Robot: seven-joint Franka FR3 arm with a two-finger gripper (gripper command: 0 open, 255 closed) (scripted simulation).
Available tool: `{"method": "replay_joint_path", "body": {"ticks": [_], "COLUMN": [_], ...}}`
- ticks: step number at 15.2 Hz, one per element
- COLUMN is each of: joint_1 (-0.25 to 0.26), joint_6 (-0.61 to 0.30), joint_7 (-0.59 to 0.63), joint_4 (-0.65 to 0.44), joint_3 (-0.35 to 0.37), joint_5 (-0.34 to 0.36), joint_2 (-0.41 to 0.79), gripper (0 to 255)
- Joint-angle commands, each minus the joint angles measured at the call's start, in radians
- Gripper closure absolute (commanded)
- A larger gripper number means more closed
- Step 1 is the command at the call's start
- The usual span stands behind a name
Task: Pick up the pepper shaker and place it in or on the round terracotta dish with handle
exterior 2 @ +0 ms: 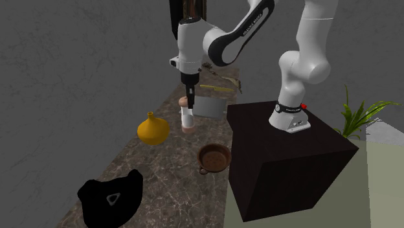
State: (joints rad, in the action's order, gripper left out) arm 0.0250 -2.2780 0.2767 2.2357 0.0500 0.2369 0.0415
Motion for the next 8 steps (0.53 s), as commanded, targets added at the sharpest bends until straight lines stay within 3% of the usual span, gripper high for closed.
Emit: {"method": "replay_joint_path", "body": {"ticks": [1, 8], "joint_1": [0.020, 0.095], "joint_6": [0.009, 0.087], "joint_7": [0.036, 0.144], "joint_4": [0.064, 0.187], "joint_3": [0.019, 0.097], "joint_5": [-0.005, -0.055], "joint_2": [-0.066, -0.248], "gripper": [255, 255]}}
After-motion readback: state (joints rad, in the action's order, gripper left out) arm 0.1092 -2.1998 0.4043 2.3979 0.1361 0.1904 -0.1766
